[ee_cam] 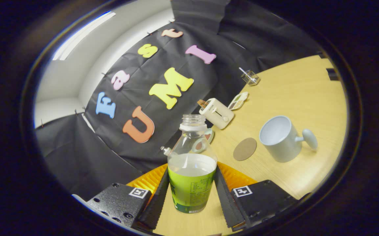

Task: Take the bottle from table, then pour the juice into the cup, finally place the bottle on the coaster

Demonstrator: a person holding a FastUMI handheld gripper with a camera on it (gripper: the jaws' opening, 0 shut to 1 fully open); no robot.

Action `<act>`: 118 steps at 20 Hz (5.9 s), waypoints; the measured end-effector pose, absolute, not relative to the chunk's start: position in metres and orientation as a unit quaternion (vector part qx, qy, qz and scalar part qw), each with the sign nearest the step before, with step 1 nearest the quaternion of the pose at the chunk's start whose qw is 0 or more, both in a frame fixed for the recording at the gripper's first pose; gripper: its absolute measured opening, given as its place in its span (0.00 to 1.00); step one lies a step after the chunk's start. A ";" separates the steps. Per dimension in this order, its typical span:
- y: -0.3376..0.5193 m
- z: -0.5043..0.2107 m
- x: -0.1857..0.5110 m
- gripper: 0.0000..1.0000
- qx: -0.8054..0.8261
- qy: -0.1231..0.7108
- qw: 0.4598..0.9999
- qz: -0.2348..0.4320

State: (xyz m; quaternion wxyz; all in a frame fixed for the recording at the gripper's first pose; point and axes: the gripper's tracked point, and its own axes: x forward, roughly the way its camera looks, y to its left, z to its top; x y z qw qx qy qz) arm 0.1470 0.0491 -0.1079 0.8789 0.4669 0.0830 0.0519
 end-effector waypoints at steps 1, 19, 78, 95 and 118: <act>0.054 -0.105 0.145 0.78 0.481 0.084 0.870 0.061; 0.024 -0.084 0.153 0.78 0.705 0.045 0.702 0.094; -0.005 0.008 0.167 0.77 0.905 -0.012 0.394 0.163; 0.006 0.005 0.178 0.78 0.782 0.011 0.611 0.122; 0.008 0.002 0.208 0.80 0.086 0.155 0.984 -0.009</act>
